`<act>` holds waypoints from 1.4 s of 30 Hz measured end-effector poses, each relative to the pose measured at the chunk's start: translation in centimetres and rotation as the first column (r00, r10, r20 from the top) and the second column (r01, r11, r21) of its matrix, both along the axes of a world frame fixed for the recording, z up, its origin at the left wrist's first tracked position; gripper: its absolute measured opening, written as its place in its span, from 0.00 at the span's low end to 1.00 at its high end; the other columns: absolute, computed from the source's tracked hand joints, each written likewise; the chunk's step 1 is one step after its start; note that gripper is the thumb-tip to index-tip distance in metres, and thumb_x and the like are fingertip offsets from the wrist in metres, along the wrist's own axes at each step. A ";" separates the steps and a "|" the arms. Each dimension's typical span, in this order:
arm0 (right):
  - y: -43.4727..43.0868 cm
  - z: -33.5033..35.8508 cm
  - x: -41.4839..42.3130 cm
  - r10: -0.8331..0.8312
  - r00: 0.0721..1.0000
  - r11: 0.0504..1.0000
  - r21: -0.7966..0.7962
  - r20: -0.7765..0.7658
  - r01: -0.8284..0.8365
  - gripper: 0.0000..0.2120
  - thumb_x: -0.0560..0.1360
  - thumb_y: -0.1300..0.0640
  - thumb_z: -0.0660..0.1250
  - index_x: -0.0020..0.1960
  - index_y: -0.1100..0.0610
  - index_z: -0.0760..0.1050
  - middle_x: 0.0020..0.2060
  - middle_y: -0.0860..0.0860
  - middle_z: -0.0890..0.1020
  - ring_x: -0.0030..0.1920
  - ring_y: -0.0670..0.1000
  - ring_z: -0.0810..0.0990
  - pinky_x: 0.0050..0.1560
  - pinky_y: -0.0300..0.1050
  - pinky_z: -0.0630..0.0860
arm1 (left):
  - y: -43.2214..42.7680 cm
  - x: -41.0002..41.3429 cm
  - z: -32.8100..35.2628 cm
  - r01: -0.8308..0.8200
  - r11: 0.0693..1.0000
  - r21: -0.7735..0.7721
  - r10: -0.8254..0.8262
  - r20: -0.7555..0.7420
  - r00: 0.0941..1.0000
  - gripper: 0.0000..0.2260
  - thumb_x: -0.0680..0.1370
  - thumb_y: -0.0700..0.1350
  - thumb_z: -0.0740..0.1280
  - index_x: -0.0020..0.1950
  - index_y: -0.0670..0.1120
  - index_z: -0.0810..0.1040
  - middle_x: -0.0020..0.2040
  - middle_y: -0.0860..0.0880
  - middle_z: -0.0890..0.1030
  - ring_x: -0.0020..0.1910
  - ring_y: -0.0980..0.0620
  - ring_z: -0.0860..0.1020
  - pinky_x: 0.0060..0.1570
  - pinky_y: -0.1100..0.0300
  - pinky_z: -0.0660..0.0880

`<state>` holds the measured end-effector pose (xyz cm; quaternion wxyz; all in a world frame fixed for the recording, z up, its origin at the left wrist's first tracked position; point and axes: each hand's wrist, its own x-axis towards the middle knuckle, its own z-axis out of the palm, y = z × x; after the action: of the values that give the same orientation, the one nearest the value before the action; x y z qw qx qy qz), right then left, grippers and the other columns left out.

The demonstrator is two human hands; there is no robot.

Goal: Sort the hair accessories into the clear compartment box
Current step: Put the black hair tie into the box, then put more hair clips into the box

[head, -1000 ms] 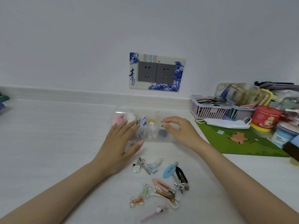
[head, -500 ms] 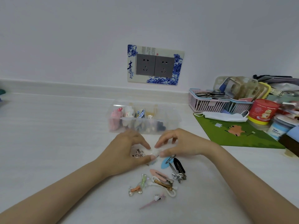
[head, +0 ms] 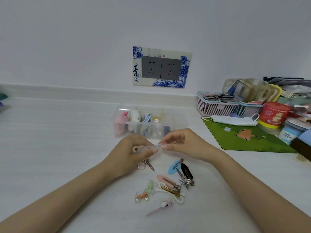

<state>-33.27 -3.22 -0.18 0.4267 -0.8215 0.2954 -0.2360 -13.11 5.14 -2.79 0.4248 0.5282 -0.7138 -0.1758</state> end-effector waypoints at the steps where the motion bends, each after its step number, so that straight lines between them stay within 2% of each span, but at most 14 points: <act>1: 0.1 0.1 0.2 -0.010 0.998 1.000 0.028 0.064 0.008 0.06 0.69 0.56 0.74 0.46 0.51 0.83 0.44 0.49 0.86 0.46 0.46 0.83 0.51 0.38 0.78 | 0.0 -0.1 0.2 0.002 1.000 -0.017 -0.003 -0.059 0.998 0.09 0.69 0.62 0.66 0.39 0.61 0.82 0.40 0.60 0.81 0.44 0.62 0.77 0.46 0.71 0.69; 6: 0.9 0.6 1.7 -0.059 0.949 0.992 0.124 0.308 0.021 0.08 0.71 0.63 0.71 0.49 0.54 0.81 0.41 0.51 0.85 0.42 0.45 0.84 0.43 0.35 0.78 | -0.1 -0.4 0.7 -0.028 0.994 -0.109 0.005 -0.208 0.978 0.06 0.70 0.61 0.64 0.38 0.64 0.81 0.38 0.62 0.80 0.39 0.63 0.75 0.43 0.74 0.68; 10: -0.8 2.9 2.6 -0.188 0.913 0.982 0.082 0.362 0.170 0.12 0.71 0.61 0.71 0.53 0.53 0.75 0.41 0.52 0.85 0.39 0.45 0.83 0.45 0.39 0.79 | -0.3 0.7 0.3 -0.148 0.968 -0.203 0.139 -0.059 0.989 0.11 0.75 0.63 0.61 0.54 0.64 0.76 0.51 0.67 0.77 0.55 0.70 0.71 0.54 0.79 0.62; 12: -2.9 4.3 2.9 -0.263 0.908 0.962 0.018 0.327 0.273 0.11 0.71 0.57 0.71 0.51 0.52 0.74 0.41 0.50 0.85 0.40 0.44 0.82 0.48 0.40 0.77 | -0.4 1.5 0.3 -0.199 0.940 -0.275 0.222 0.053 0.974 0.16 0.76 0.61 0.59 0.60 0.59 0.74 0.54 0.69 0.72 0.56 0.70 0.68 0.57 0.76 0.60; 16: -7.0 5.2 4.0 -0.306 0.934 0.942 -0.085 0.184 0.326 0.09 0.72 0.55 0.71 0.51 0.55 0.76 0.41 0.49 0.85 0.37 0.36 0.80 0.45 0.35 0.73 | -0.7 2.5 0.5 -0.220 0.923 -0.317 0.272 0.130 0.954 0.16 0.77 0.54 0.61 0.61 0.49 0.75 0.54 0.60 0.74 0.54 0.66 0.67 0.58 0.77 0.57; 20: -8.8 3.7 5.1 -0.230 0.971 0.958 -0.188 -0.068 0.214 0.11 0.74 0.56 0.69 0.55 0.56 0.79 0.46 0.53 0.82 0.45 0.46 0.79 0.43 0.27 0.71 | -0.9 2.7 0.3 -0.216 0.926 -0.310 0.271 0.146 0.952 0.15 0.77 0.52 0.62 0.61 0.49 0.75 0.55 0.58 0.75 0.55 0.64 0.68 0.59 0.75 0.58; 23: -8.7 3.1 5.2 -0.251 0.968 0.926 -0.292 0.000 0.240 0.10 0.74 0.54 0.68 0.55 0.53 0.79 0.50 0.50 0.82 0.48 0.47 0.77 0.47 0.35 0.70 | -0.9 2.6 0.2 -0.205 0.930 -0.306 0.258 0.144 0.955 0.14 0.77 0.51 0.61 0.61 0.50 0.75 0.55 0.59 0.75 0.56 0.64 0.68 0.59 0.75 0.58; 25: -8.2 3.0 4.8 -0.242 0.970 0.913 -0.334 0.015 0.233 0.08 0.75 0.50 0.66 0.52 0.50 0.80 0.50 0.44 0.82 0.50 0.43 0.78 0.47 0.35 0.68 | -1.0 2.6 0.1 -0.209 0.932 -0.296 0.258 0.138 0.956 0.14 0.77 0.52 0.61 0.61 0.51 0.75 0.55 0.59 0.75 0.57 0.63 0.68 0.60 0.72 0.60; 27: -7.6 2.8 4.3 -0.206 0.978 0.919 -0.348 -0.024 0.185 0.12 0.77 0.46 0.61 0.49 0.49 0.82 0.49 0.42 0.82 0.53 0.42 0.78 0.51 0.35 0.69 | -1.0 2.6 0.1 -0.212 0.934 -0.286 0.258 0.135 0.957 0.15 0.77 0.53 0.60 0.61 0.51 0.75 0.56 0.59 0.75 0.58 0.60 0.69 0.61 0.66 0.62; 30: -6.8 2.1 4.0 -0.203 0.972 0.889 -0.439 -0.120 0.132 0.19 0.79 0.42 0.54 0.49 0.49 0.82 0.52 0.44 0.83 0.57 0.46 0.77 0.61 0.43 0.67 | -0.9 2.4 0.1 -0.201 0.938 -0.281 0.249 0.146 0.957 0.15 0.77 0.53 0.60 0.61 0.49 0.75 0.57 0.58 0.75 0.60 0.58 0.70 0.62 0.62 0.63; 32: -6.6 2.0 4.2 -0.206 0.954 0.864 -0.497 -0.219 0.072 0.22 0.80 0.44 0.50 0.54 0.50 0.80 0.56 0.46 0.82 0.60 0.46 0.75 0.71 0.47 0.57 | -0.9 2.3 0.1 -0.190 0.941 -0.279 0.241 0.162 0.957 0.15 0.78 0.52 0.59 0.61 0.48 0.75 0.57 0.57 0.76 0.61 0.57 0.71 0.63 0.60 0.64; 35: -6.2 2.0 4.2 -0.205 0.930 0.862 -0.507 -0.304 0.024 0.23 0.81 0.45 0.46 0.60 0.51 0.76 0.60 0.46 0.79 0.62 0.44 0.72 0.74 0.46 0.47 | -0.7 2.4 0.3 -0.180 0.944 -0.275 0.236 0.187 0.954 0.17 0.78 0.54 0.59 0.60 0.48 0.76 0.57 0.56 0.77 0.60 0.56 0.71 0.63 0.59 0.65; 38: -5.0 2.3 3.6 -0.212 0.956 0.855 -0.513 -0.204 0.080 0.19 0.81 0.47 0.50 0.62 0.52 0.75 0.60 0.45 0.78 0.63 0.43 0.72 0.73 0.44 0.48 | -0.5 2.9 0.5 -0.162 0.950 -0.266 0.221 0.210 0.952 0.16 0.77 0.56 0.61 0.57 0.49 0.78 0.54 0.55 0.79 0.59 0.56 0.72 0.61 0.61 0.66; 42: -2.0 1.9 2.4 -0.143 0.988 0.843 -0.517 0.055 0.151 0.13 0.79 0.47 0.58 0.54 0.49 0.79 0.52 0.40 0.80 0.55 0.39 0.74 0.63 0.36 0.64 | -0.5 4.1 0.6 -0.171 0.973 -0.157 0.207 0.258 0.944 0.09 0.74 0.56 0.66 0.51 0.57 0.80 0.50 0.60 0.79 0.52 0.63 0.73 0.53 0.62 0.70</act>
<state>-30.89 -5.17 1.73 0.1720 -0.8794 0.2800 -0.3446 -8.98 4.69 -2.22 0.3714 0.5842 -0.7216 -0.0120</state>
